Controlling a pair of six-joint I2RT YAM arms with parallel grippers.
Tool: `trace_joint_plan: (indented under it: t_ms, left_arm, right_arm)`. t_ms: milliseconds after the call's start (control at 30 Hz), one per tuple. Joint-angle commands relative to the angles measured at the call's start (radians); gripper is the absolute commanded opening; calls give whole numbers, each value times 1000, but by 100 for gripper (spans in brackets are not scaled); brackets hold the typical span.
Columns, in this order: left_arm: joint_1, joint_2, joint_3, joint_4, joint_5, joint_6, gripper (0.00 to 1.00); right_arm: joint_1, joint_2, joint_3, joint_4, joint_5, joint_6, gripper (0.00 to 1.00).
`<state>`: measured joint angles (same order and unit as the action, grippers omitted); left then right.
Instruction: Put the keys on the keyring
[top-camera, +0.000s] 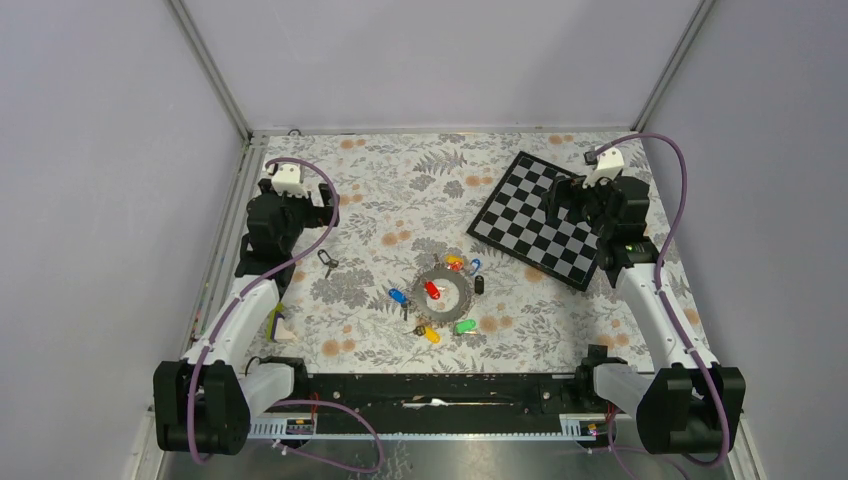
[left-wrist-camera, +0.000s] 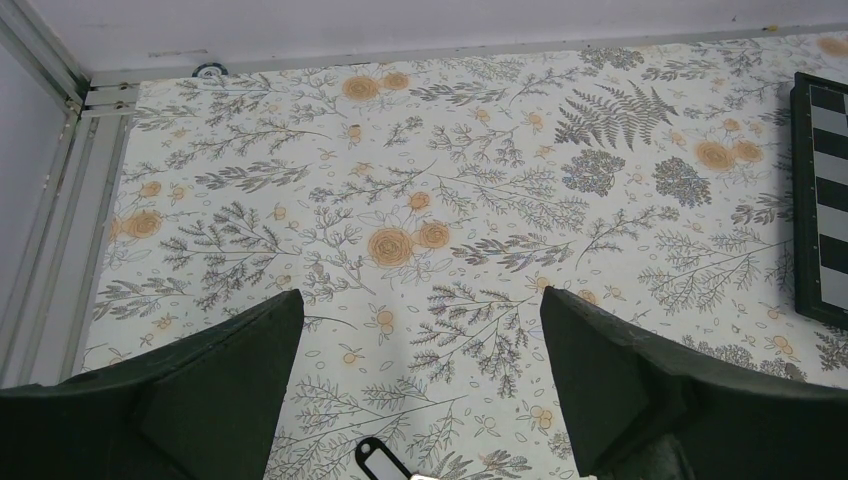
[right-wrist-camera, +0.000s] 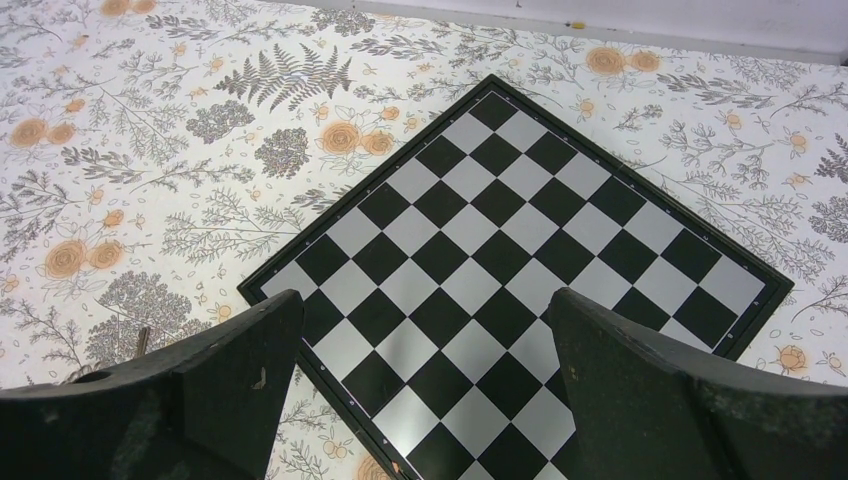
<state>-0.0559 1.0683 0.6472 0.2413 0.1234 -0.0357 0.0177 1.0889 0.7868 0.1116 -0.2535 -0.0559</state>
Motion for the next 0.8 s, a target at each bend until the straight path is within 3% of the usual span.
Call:
trace_joint_plan:
  t_ms: [0, 167, 367, 533, 767]
  left_arm:
    - [1, -30, 1, 51, 17, -9, 99]
    - [1, -31, 6, 33, 28, -3, 99]
    - [1, -13, 50, -101, 143, 116, 99]
    - [-6, 15, 66, -256, 292, 235, 99]
    - [-53, 25, 41, -376, 363, 324, 99]
  right_arm:
    - [0, -28, 15, 38, -21, -16, 100]
    - [-1, -30, 23, 27, -24, -34, 100]
    - [19, -16, 59, -119, -260, -166, 100]
    - [231, 30, 57, -225, -118, -305, 100]
    - [495, 156, 1, -234, -89, -396, 100]
